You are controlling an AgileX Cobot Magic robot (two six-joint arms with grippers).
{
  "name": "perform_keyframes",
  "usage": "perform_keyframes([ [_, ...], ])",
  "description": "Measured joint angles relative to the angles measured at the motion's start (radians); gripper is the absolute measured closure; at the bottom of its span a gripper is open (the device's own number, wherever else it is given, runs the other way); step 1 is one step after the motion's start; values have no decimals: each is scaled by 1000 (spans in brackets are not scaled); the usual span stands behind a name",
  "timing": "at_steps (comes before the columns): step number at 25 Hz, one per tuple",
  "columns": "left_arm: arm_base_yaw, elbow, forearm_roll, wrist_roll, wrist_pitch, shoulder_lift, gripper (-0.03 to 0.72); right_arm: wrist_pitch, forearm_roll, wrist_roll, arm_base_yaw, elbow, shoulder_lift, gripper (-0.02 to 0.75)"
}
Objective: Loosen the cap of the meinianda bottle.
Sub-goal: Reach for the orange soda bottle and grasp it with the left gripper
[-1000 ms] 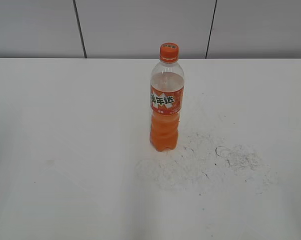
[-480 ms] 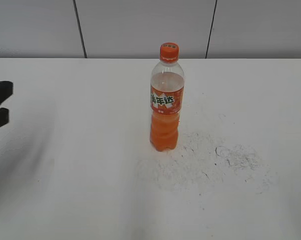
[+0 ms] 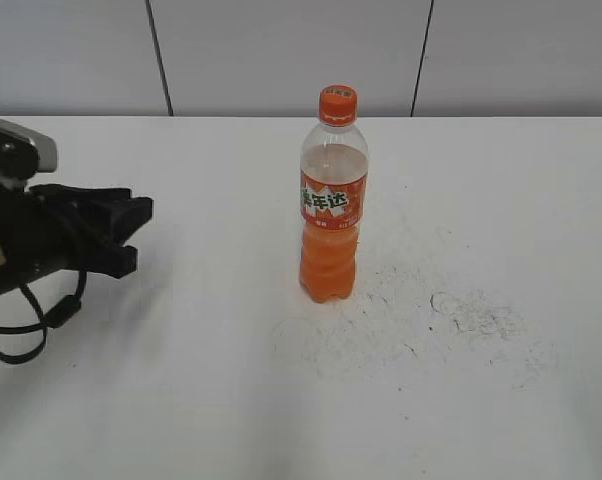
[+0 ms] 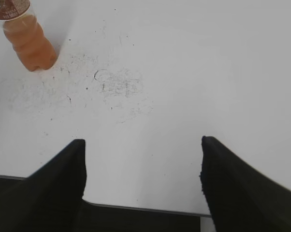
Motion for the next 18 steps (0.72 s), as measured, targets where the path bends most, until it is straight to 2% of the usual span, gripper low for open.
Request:
perform_keyframes([
  [5, 48, -106, 371, -212, -91, 162, 449, 0, 0, 0, 0, 0, 0, 194],
  [8, 77, -185, 598, -393, -149, 229, 449, -1, 1, 0, 0, 0, 0, 194],
  [9, 80, -202, 642, -445, -170, 246, 449, -1, 1, 0, 0, 0, 0, 194],
  [12, 81, -210, 724, -505, -200, 276, 449, -2, 1, 0, 0, 0, 0, 194],
  [18, 77, -213, 752, -518, -198, 285, 435, -3, 4, 0, 0, 0, 0, 194],
])
